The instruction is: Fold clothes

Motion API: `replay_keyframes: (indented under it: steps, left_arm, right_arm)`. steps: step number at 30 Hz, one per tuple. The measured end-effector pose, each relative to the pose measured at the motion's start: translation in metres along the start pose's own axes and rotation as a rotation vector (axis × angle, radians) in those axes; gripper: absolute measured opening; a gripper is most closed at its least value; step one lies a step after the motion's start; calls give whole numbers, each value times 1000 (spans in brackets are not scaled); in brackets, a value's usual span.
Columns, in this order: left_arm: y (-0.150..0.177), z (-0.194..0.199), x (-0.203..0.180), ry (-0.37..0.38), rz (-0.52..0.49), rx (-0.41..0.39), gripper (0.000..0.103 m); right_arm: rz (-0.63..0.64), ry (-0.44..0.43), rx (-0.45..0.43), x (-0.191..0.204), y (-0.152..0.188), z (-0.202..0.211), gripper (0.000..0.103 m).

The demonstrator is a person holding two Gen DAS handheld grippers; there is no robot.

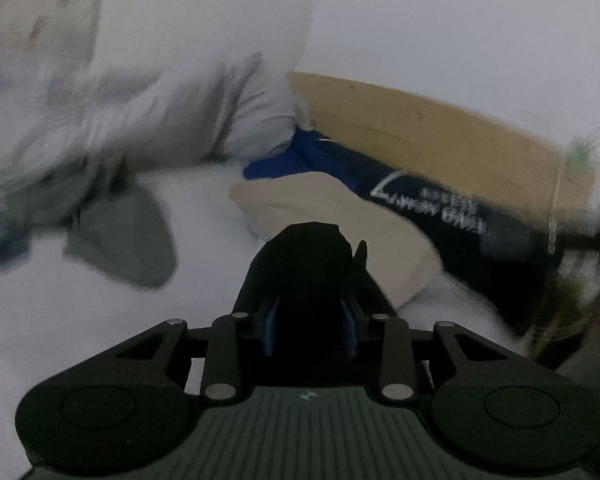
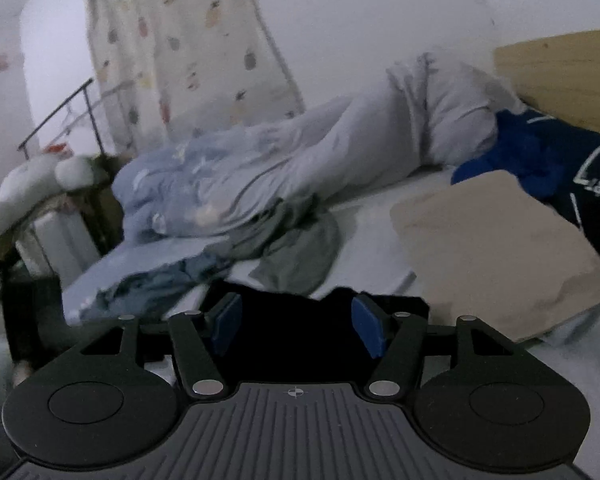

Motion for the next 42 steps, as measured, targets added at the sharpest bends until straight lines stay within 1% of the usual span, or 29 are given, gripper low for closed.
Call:
replay_keyframes:
  steps: [3, 4, 8, 11, 13, 14, 15, 18, 20, 22, 24, 26, 28, 32, 33, 35, 36, 40, 42]
  left_arm:
    - [5, -5, -35, -59, -194, 6, 33]
    - [5, -7, -38, -66, -215, 8, 33]
    - [4, -9, -39, -81, -244, 9, 33]
    - [4, -11, -40, -92, -266, 11, 33]
    - [4, -12, -41, -99, -281, 11, 35]
    - [4, -11, -37, -92, -256, 12, 36]
    - [5, -10, -28, -77, -211, 14, 37]
    - [10, -10, 9, -16, -23, 7, 50]
    - [20, -14, 40, 46, 154, -1, 56]
    - [35, -22, 76, 114, 387, -16, 63]
    - [56, -31, 111, 173, 640, -34, 64]
    - [79, -40, 140, 211, 874, -66, 64]
    - [100, -46, 163, 223, 1058, -114, 64]
    - [131, -63, 193, 281, 1323, -187, 70]
    - [135, -68, 197, 282, 1351, -181, 70]
    - [135, -76, 203, 274, 1347, -165, 70]
    - [134, -82, 206, 283, 1340, -146, 70]
    - [127, -110, 201, 373, 1254, -43, 70]
    - [124, -122, 198, 402, 1224, -22, 70]
  right_arm:
    - [20, 16, 31, 10, 3, 3, 69]
    - [32, 25, 43, 13, 6, 1, 70]
    - [76, 60, 85, 22, 16, -8, 70]
    - [55, 85, 104, 19, 21, -21, 70]
    - [42, 98, 123, 14, 29, -30, 70]
    - [37, 103, 140, 11, 35, -34, 70]
    - [26, 107, 165, 6, 44, -39, 70]
    - [-4, 119, 236, -6, 68, -52, 70]
    - [-13, 131, 280, -14, 85, -60, 70]
    - [-9, 143, 317, -19, 100, -65, 70]
    - [-12, 153, 342, -22, 109, -69, 70]
    - [-8, 158, 352, -24, 114, -69, 70]
    - [-10, 159, 353, -25, 116, -68, 70]
    - [1, 164, 356, -25, 120, -65, 70]
    - [7, 165, 356, -26, 121, -64, 70]
    - [15, 165, 355, -27, 122, -62, 70]
    - [16, 165, 355, -27, 121, -60, 70]
    - [-1, 175, 352, -36, 120, -55, 70]
    - [-10, 179, 350, -40, 120, -55, 70]
Point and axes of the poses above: each gripper's, at about its wrist camera, not at the fingertips, and z roughly against the way its jaws point, x to its left, y to its underside, the point moved 5 cm from there along -z, roughly the way its jaws point, and after that the axes turned 15 degrees about -z, right-handed, at the moved point
